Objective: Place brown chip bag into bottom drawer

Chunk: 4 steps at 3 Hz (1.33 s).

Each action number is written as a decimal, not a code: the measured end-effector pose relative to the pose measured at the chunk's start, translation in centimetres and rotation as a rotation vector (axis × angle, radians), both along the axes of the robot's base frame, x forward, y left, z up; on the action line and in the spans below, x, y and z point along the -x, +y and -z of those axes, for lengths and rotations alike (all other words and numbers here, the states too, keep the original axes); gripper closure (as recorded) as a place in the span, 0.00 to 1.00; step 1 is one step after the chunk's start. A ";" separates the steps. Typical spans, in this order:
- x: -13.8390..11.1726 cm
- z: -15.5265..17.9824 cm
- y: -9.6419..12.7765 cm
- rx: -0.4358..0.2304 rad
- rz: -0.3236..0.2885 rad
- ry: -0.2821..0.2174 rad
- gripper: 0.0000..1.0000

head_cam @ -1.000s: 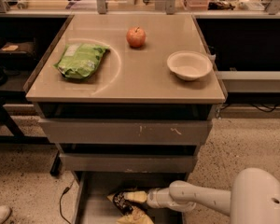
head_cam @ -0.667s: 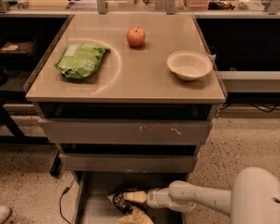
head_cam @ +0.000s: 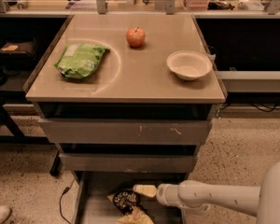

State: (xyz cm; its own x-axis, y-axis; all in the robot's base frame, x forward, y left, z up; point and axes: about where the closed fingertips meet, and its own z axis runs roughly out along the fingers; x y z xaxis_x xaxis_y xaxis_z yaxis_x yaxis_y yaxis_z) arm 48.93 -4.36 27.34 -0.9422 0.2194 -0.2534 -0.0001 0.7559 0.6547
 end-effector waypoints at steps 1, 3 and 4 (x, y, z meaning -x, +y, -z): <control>0.1 -5.0 -3.3 0.093 0.119 -0.037 0.00; 0.9 -8.4 -5.8 0.164 0.147 -0.101 0.00; 3.6 -9.7 -10.6 0.220 0.264 -0.079 0.00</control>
Offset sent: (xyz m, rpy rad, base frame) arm -0.0003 -0.0301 0.0446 -0.0831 -0.0314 -0.1097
